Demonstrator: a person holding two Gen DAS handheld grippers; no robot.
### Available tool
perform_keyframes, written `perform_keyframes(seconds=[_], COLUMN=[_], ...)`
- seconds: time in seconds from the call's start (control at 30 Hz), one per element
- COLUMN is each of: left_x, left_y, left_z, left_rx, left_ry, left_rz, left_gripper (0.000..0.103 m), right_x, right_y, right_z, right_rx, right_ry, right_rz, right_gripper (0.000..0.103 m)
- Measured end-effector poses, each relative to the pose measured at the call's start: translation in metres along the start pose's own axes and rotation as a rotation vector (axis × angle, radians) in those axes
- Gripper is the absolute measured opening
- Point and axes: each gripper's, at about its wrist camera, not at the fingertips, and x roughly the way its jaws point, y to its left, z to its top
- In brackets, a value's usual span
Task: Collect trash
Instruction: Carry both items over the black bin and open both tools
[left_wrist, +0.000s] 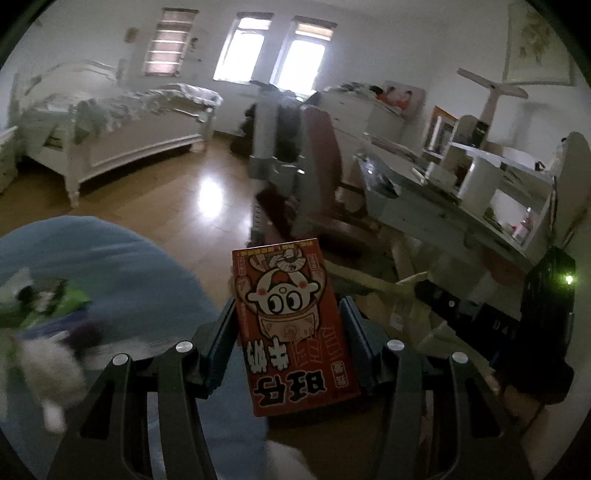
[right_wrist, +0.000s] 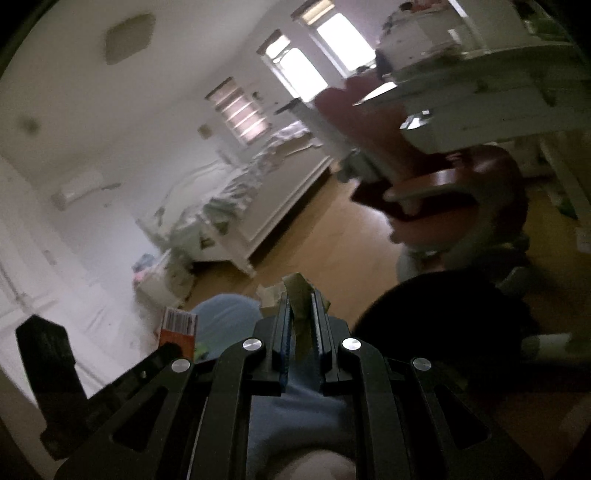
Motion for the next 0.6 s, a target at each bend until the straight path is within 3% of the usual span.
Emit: perform_keyframes(seconds=[0.2, 0.6], left_x=[0.046, 0.121], left_y=[-0.016, -0.042], left_z=[0.0, -0.019], left_rx=[0.013, 0.047], left_ry=[0.066, 0.2], left_rz=[-0.071, -0.111], left_gripper=[0.055, 0.055], right_x=[0.002, 0.02], right_y=[-0.036, -0.094], right_z=[-0.002, -0.018], right_rx=[0.055, 0.138], right_ry=[-0.025, 0.017], right_rz=[-0.083, -0.185], right_gripper=[0.011, 0.012])
